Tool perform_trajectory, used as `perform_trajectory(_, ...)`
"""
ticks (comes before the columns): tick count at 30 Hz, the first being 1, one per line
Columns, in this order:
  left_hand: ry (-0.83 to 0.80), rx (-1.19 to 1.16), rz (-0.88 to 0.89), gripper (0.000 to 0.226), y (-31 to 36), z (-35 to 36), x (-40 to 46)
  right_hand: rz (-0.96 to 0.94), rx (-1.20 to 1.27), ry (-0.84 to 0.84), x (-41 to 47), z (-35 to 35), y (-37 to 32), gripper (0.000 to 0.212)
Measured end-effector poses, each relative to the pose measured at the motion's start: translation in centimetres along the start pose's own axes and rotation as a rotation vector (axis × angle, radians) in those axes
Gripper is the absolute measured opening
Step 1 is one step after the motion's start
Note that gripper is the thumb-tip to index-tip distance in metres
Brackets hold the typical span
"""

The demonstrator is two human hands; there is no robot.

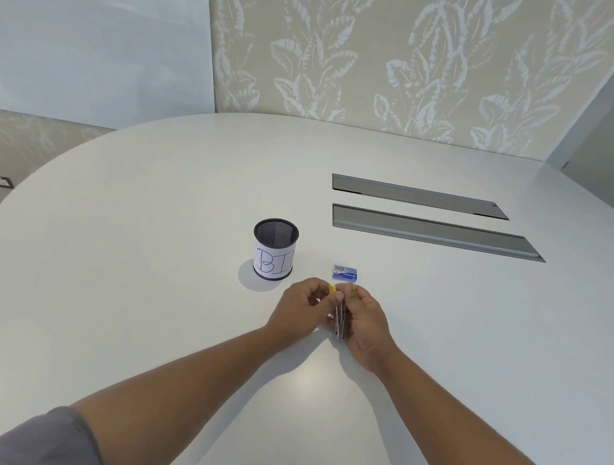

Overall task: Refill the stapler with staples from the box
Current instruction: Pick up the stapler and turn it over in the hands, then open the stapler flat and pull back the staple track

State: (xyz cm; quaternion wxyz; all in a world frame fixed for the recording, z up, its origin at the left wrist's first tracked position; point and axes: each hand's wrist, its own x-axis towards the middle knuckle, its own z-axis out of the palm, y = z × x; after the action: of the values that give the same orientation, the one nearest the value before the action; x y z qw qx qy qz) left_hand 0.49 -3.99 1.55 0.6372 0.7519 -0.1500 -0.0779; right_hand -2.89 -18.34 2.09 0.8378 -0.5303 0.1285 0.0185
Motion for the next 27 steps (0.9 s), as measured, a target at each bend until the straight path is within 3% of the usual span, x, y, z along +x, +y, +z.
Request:
perform_trajectory(3, 0.047, 0.006, -0.061, 0.019, 0.5, 1.1, 0.3, -0.045, -0.077, 0.003, -0.1, -0.2, 0.2, 0.018)
perform_trajectory(7, 0.048, 0.206, -0.077, 0.032, 1.2, 1.0, 1.2, -0.084, -0.246, 0.010, -0.1, 0.4, 0.5, 0.022)
perform_trajectory(12, -0.001, 0.398, -0.025, 0.042, 1.2, 0.4, 2.3, -0.281, -0.782, 0.184, 0.8, 0.7, 0.2, 0.037)
perform_trajectory(19, 0.006, 0.479, 0.047, 0.042, 1.4, 0.7, 2.5, -0.177, -0.788, 0.159, 1.0, 0.6, -0.3, 0.051)
perform_trajectory(23, 0.014, 0.482, 0.074, 0.037, 1.4, 1.2, 2.1, -0.264, -0.773, 0.166, 0.6, 0.4, 0.3, 0.047)
perform_trajectory(27, 0.165, 0.334, -0.045, 0.038, 1.2, 0.9, 2.6, -0.353, -0.712, 0.240, 0.1, -0.4, 0.7, 0.047)
